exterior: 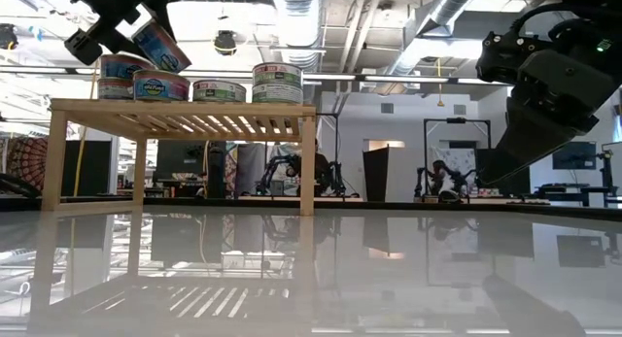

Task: Stack canned seafood by type on shelf
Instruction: Stack the blue tuna can on top of the bottom right blue tuna can on the shelf

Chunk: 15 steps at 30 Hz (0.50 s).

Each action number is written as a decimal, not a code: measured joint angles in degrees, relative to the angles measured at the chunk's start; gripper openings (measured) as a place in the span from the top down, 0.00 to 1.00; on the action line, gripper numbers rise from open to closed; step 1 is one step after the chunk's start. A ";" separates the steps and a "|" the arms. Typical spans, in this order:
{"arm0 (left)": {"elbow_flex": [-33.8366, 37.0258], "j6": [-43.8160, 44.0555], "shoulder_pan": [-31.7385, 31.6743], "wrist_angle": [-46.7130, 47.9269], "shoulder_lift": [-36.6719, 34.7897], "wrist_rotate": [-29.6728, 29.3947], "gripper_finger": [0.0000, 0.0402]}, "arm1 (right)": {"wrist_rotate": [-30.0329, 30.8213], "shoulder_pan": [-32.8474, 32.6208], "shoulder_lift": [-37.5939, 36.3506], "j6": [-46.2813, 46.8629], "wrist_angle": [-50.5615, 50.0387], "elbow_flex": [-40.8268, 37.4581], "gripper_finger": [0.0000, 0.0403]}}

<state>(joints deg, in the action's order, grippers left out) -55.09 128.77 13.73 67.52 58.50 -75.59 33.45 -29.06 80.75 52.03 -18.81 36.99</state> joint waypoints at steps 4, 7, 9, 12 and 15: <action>0.00 -0.54 -0.79 -0.60 0.00 0.65 0.51 | 0.00 0.00 0.00 -0.02 0.00 0.00 0.80; 0.00 -0.16 -1.49 -0.67 0.00 0.70 0.51 | 0.02 0.00 0.00 -0.02 0.00 0.00 0.80; 0.00 -0.18 -1.72 -1.30 0.00 0.87 0.51 | 0.02 0.00 0.00 -0.04 0.00 0.00 0.80; 0.00 0.35 -2.00 -1.52 0.00 0.91 0.51 | 0.02 0.00 0.00 -0.07 -0.02 0.00 0.80; 0.00 1.32 -2.74 -1.50 -0.02 0.85 0.51 | 0.04 0.00 0.00 -0.11 -0.04 0.00 0.80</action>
<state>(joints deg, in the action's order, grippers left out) -55.09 130.10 10.99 66.02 58.48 -74.74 33.50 -29.06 80.75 51.92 -18.85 36.99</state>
